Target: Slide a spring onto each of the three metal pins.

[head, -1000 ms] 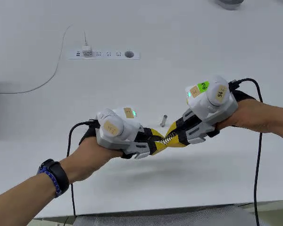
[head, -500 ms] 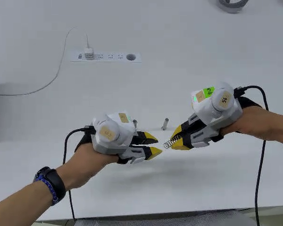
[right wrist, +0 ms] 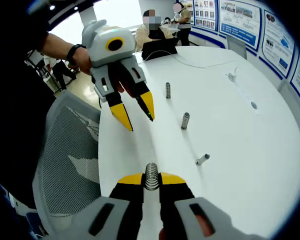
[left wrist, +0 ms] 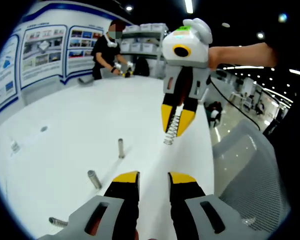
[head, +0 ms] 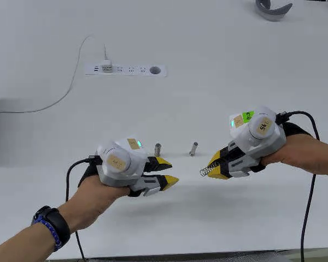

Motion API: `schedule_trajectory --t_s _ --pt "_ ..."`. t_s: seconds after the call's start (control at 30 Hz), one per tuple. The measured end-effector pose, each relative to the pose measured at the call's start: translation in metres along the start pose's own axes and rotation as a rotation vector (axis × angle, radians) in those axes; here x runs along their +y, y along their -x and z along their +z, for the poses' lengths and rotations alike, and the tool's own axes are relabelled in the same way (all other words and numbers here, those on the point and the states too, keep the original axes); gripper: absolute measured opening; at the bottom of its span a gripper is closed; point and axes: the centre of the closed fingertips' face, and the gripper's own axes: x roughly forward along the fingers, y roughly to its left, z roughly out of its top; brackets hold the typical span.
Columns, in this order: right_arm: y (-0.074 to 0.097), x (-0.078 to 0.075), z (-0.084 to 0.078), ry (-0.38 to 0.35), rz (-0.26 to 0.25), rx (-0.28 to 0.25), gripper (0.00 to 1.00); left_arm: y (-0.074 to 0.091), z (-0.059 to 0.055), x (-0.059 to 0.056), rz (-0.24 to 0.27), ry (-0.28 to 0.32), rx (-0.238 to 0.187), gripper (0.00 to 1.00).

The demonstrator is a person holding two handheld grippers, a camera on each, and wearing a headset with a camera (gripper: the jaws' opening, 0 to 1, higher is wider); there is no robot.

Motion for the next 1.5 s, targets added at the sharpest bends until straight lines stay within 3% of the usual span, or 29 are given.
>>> schedule_trajectory --t_s 0.47,1.03,1.5 --pt "-0.006 -0.025 -0.016 -0.048 -0.047 0.047 0.13 0.018 -0.025 0.017 0.092 0.078 0.012 0.31" --pt "-0.009 -0.054 -0.02 -0.064 -0.073 0.112 0.13 0.05 -0.039 0.044 0.211 0.145 -0.007 0.42" --pt "-0.01 -0.076 -0.018 -0.056 -0.097 0.153 0.13 0.07 -0.042 0.053 0.263 0.167 -0.013 0.49"
